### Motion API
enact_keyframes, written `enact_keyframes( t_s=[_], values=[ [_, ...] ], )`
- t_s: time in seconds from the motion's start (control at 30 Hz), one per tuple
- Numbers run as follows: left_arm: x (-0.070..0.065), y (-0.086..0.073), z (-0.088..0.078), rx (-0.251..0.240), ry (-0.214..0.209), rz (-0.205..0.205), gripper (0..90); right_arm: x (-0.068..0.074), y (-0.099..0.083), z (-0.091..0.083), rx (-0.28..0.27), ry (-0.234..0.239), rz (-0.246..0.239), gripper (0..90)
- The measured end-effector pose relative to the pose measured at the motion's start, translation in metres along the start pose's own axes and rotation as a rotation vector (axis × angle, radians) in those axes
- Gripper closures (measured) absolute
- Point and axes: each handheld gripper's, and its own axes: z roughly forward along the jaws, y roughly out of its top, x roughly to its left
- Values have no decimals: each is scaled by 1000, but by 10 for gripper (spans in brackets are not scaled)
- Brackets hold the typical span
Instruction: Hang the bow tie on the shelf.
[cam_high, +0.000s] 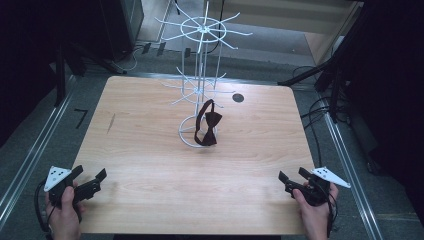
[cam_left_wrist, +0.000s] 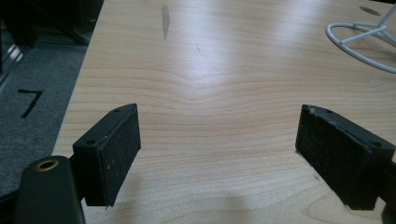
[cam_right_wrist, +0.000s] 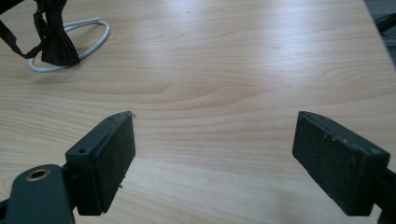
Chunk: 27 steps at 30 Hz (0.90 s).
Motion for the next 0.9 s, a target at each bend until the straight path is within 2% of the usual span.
enact_keyframes(
  t_s=[0.03,0.27,0.43,0.9],
  values=[
    [0,0,0,1,-1,1,149,-6,-3,-5,-2,-12,2,137],
    [0,0,0,1,1,6,149,-22,-10,-20,-7,-48,12,137],
    [0,0,0,0,1,10,149,-37,-20,-35,-14,-78,37,137],
    [0,0,0,-1,-1,12,149,-55,-39,-57,-10,-110,65,137]
  ],
)
